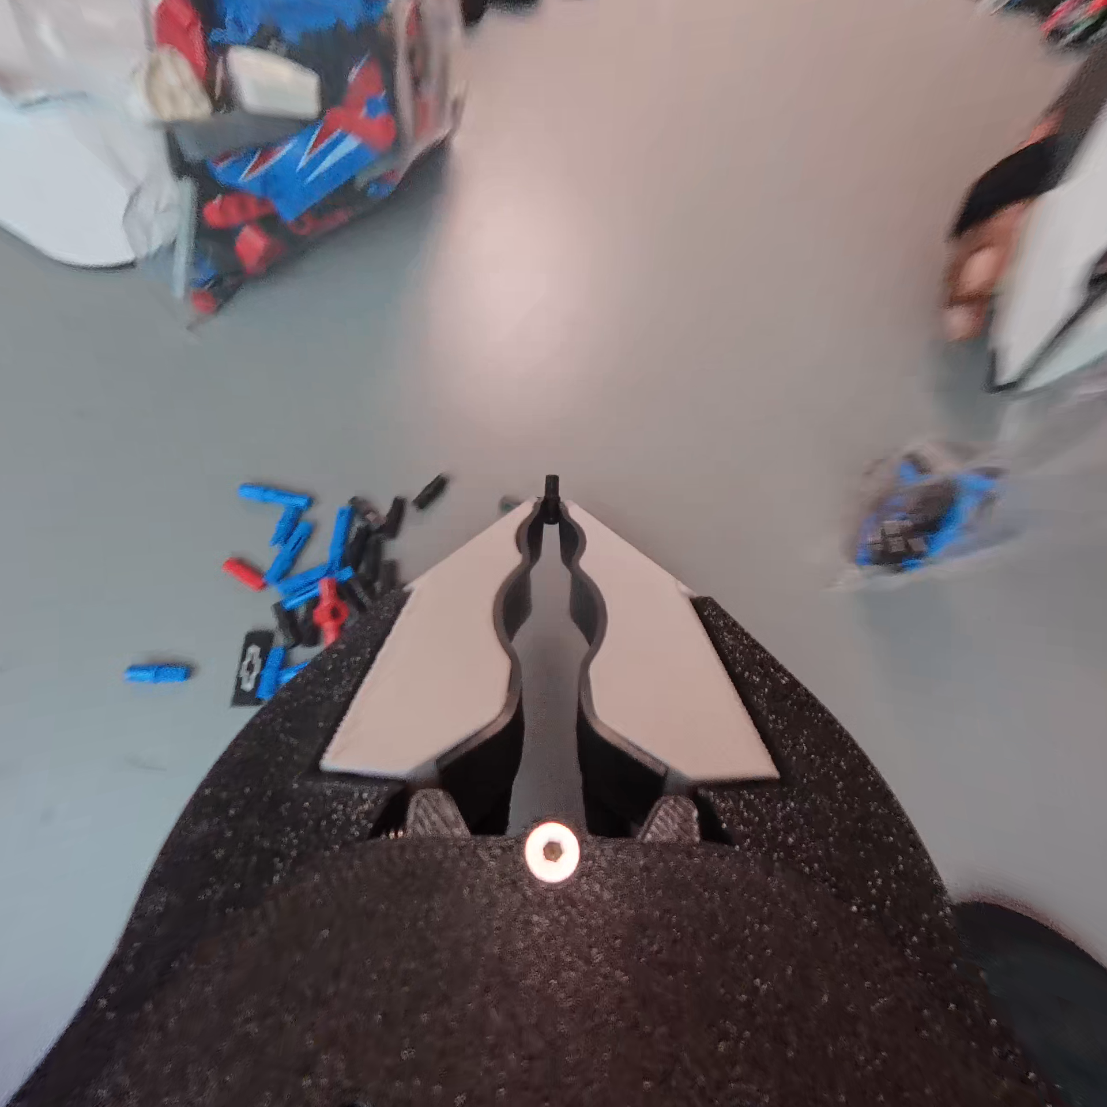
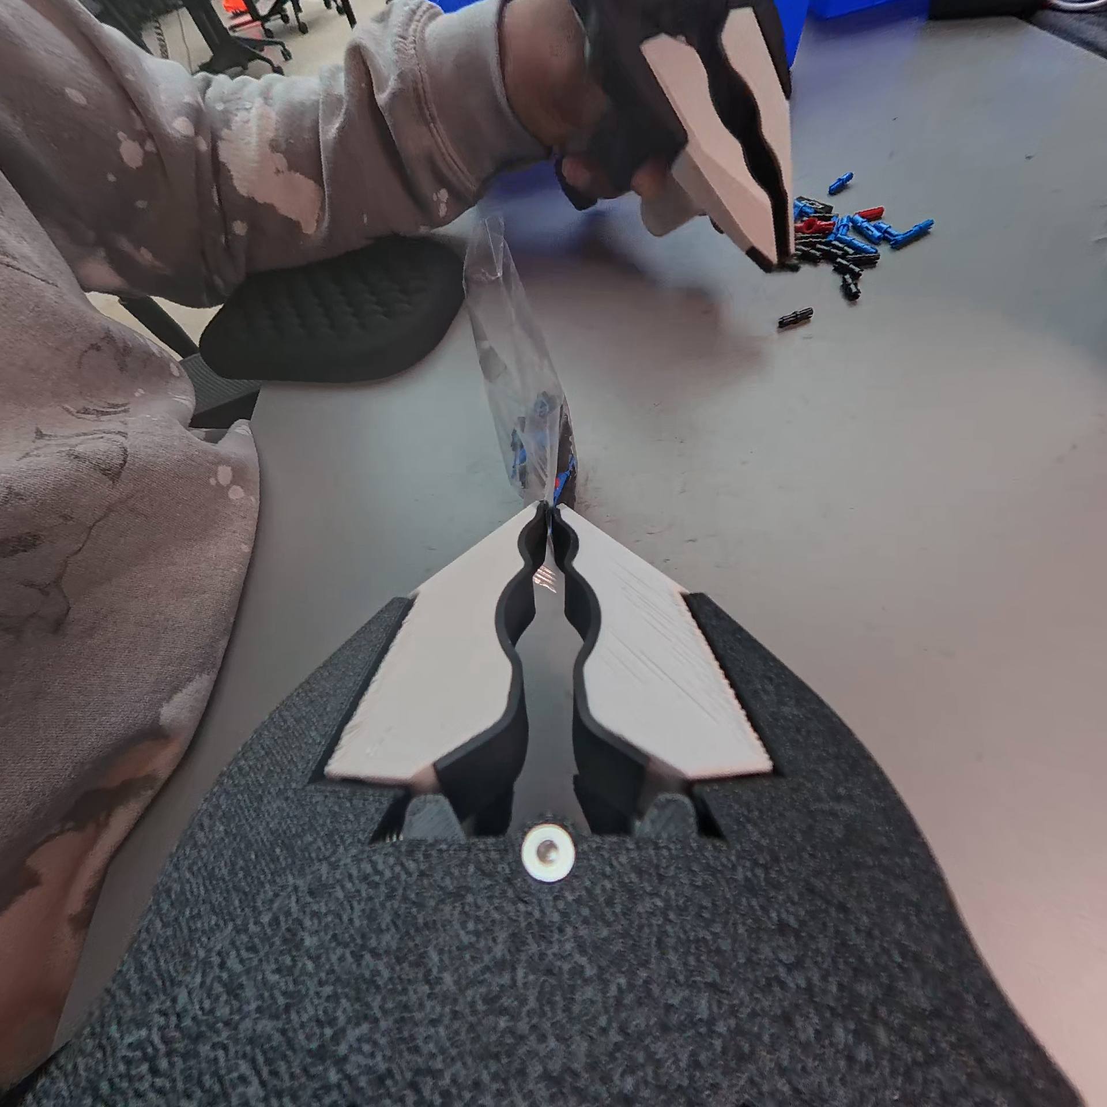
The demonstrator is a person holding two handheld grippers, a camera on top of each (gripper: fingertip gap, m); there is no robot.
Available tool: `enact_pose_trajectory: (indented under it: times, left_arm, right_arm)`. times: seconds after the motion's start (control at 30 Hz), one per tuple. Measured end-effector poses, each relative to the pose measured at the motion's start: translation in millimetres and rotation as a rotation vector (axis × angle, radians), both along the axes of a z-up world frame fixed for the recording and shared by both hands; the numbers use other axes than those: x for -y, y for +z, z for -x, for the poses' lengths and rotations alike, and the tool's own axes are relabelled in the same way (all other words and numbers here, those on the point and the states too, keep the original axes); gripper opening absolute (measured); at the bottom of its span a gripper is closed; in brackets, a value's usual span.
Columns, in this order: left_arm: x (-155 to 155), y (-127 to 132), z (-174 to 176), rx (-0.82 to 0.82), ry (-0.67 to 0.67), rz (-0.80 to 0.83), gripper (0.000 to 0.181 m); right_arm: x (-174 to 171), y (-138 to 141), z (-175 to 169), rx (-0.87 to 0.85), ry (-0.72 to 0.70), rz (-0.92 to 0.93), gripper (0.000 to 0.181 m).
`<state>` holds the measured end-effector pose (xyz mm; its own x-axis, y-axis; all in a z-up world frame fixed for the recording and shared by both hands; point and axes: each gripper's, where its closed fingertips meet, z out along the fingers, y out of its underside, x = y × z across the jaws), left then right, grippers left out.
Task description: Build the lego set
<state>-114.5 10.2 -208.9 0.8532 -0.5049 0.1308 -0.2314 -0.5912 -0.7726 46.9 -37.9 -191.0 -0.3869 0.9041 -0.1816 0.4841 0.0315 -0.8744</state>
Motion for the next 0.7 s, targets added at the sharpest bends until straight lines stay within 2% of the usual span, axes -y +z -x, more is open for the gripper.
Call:
enact_pose_trajectory:
  times: [0.1,0.2,0.27,0.37,0.53,0.7]
  left_arm:
    - [20,55,-48,0.17,-0.172,-0.107,0.005]
    - [48,80,-93,0.192,-0.35,-0.129,0.004]
    - [60,81,-112,0.155,-0.424,-0.121,0.005]
    - [68,77,-124,0.094,-0.461,-0.115,0.005]
    - [69,67,-126,0.011,-0.471,-0.093,0.005]
    - [71,74,-124,0.057,-0.477,-0.106,0.016]
  right_arm:
    - [0,-1,1,0.003,-0.003,0.003,0.001]
    - [0,0,2,0.003,-0.004,0.002,0.001]
    - [0,0,1,0.001,-0.006,-0.003,0.001]
    - [-1,0,2,-0.001,-0.01,0.001,0.001]
    - [0,1,2,-0.002,-0.008,0.003,0.001]
    - [0,1,1,-0.003,-0.007,0.005,0.001]
